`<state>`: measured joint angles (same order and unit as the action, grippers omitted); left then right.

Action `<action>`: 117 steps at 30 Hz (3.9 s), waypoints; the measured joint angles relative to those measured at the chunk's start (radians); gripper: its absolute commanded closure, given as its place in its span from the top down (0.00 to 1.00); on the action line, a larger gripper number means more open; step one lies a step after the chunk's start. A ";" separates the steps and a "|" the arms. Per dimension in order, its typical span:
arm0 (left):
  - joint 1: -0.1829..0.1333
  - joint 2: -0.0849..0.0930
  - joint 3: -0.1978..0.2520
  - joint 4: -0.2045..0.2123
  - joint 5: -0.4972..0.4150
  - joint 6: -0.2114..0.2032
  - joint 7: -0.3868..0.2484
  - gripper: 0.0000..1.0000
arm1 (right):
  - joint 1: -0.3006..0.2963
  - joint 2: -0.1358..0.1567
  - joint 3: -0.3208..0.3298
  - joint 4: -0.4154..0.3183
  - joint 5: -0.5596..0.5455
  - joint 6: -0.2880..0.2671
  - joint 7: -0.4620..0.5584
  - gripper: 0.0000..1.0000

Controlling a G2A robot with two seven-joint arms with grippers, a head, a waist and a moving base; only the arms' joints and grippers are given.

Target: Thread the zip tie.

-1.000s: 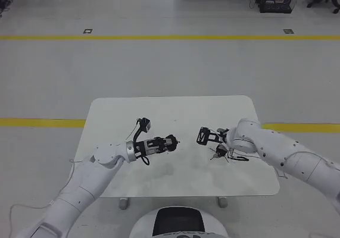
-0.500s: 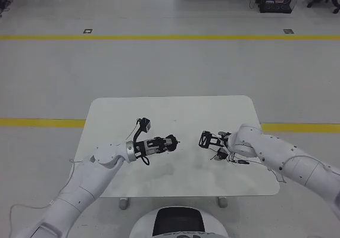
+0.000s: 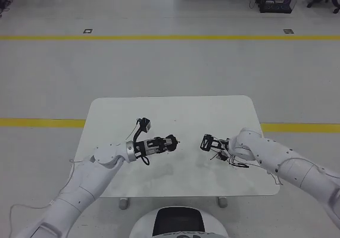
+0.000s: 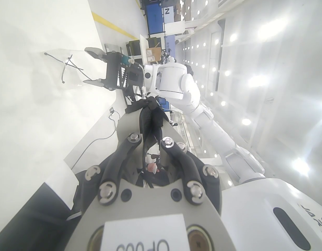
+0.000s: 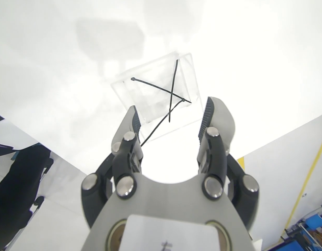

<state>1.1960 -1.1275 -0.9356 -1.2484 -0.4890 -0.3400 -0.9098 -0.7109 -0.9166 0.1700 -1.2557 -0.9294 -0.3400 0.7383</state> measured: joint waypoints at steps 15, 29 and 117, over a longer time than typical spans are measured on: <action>0.000 0.000 0.000 0.000 0.000 0.000 0.000 0.00 | -0.023 -0.037 0.000 0.042 -0.018 0.000 -0.005 0.35; 0.000 0.000 0.000 0.000 0.000 0.000 0.000 0.00 | -0.033 -0.064 0.000 0.038 0.009 0.000 0.004 0.34; 0.000 0.000 0.000 0.000 0.000 0.000 0.000 0.00 | -0.033 -0.152 0.000 0.198 0.030 0.000 -0.015 0.00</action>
<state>1.1960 -1.1275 -0.9356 -1.2484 -0.4890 -0.3400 -0.9098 -0.7438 -1.0685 0.1700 -1.0573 -0.8998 -0.3400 0.7232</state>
